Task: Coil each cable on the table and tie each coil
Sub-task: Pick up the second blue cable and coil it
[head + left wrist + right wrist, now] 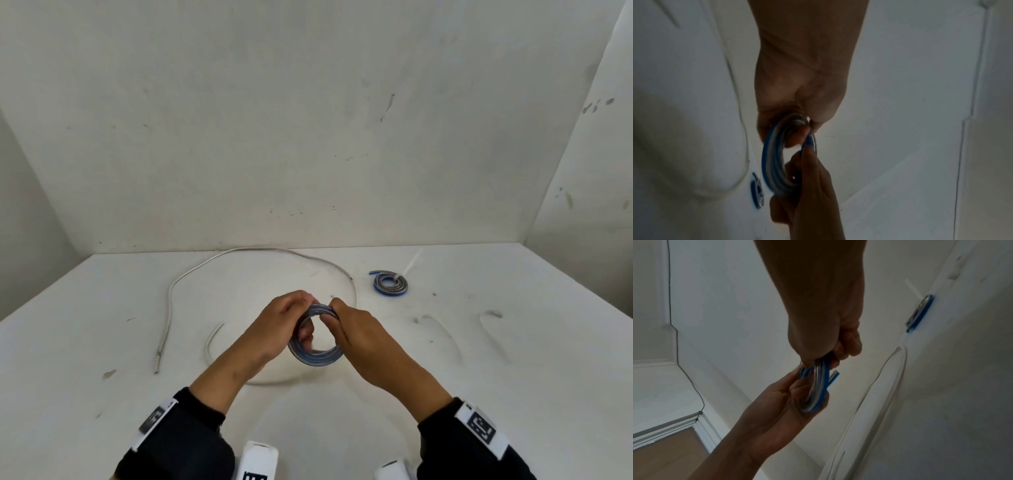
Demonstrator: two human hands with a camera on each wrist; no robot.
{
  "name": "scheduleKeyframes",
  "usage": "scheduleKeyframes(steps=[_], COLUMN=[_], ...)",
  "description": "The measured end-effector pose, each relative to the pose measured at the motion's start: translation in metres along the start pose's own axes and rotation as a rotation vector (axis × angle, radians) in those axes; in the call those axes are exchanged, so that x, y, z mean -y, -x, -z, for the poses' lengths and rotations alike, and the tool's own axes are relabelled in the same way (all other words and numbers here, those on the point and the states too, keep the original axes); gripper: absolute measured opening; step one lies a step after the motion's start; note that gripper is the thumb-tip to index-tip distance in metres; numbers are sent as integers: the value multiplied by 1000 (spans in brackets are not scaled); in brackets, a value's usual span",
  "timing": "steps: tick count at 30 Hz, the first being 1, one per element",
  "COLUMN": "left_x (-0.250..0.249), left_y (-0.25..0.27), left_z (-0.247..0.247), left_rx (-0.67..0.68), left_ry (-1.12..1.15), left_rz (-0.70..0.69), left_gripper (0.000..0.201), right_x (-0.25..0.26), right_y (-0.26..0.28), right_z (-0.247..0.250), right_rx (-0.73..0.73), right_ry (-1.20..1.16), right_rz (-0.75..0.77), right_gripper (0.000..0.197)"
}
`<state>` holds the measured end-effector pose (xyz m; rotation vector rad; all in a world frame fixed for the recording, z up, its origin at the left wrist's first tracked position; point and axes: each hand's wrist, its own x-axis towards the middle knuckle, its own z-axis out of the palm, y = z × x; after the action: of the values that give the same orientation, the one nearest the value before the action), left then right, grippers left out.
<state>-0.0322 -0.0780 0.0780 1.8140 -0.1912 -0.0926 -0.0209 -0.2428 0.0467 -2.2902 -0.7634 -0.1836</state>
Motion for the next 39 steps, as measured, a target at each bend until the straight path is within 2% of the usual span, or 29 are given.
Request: scheduleKeyframes(steps=[3,5,7,10,13,17,20,22,23,25,27,29,30,33,35,37,39], left_x=[-4,-4,-3,3,12,15,16,18,19,21,23,26,28,29,27,26,26], left_y=[-5,-9,-13,-15,-15,-11,-9,-10,-10,-11,-12,-14,-15,-19,-20,-21,-22], left_z=[5,5,4,-1,-7,-5,-7,-5,-4,3,9,12,13,12,10,8,7], left_rx=[118,213,272,269,256,342,311,243,214,181,150,103,82,25,-21,-64,-107], left_ry=[-264,-336,-297,-191,-130,48,55,49,57,110,174,243,286,398,443,476,503], left_rz=[108,203,271,310,267,258,220,198,193,190,195,200,201,203,212,217,224], left_gripper=[52,54,50,47,44,38,35,34,35,35,35,35,36,37,37,37,37], right_x=[-1,-2,-7,-13,-15,-17,-14,-26,-37,-67,-92,-106,-112,-123,-122,-109,-90], right_y=[0,-2,-3,-4,-6,-6,-10,-14,-16,-17,-11,-4,-2,2,1,0,-3], right_z=[2,1,1,4,13,21,27,35,40,54,64,68,68,68,67,65,65], right_rx=[115,157,187,243,335,421,436,361,278,144,184,257,263,129,70,4,-139], right_ry=[21,-24,-33,-59,-124,-222,-247,-261,-216,123,440,554,565,538,457,333,162], right_rz=[38,37,34,1,-70,-134,-199,-303,-348,-408,-518,-640,-651,-584,-533,-467,-395], right_gripper=[29,26,25,24,22,19,18,33,35,26,44,52,49,21,32,22,10])
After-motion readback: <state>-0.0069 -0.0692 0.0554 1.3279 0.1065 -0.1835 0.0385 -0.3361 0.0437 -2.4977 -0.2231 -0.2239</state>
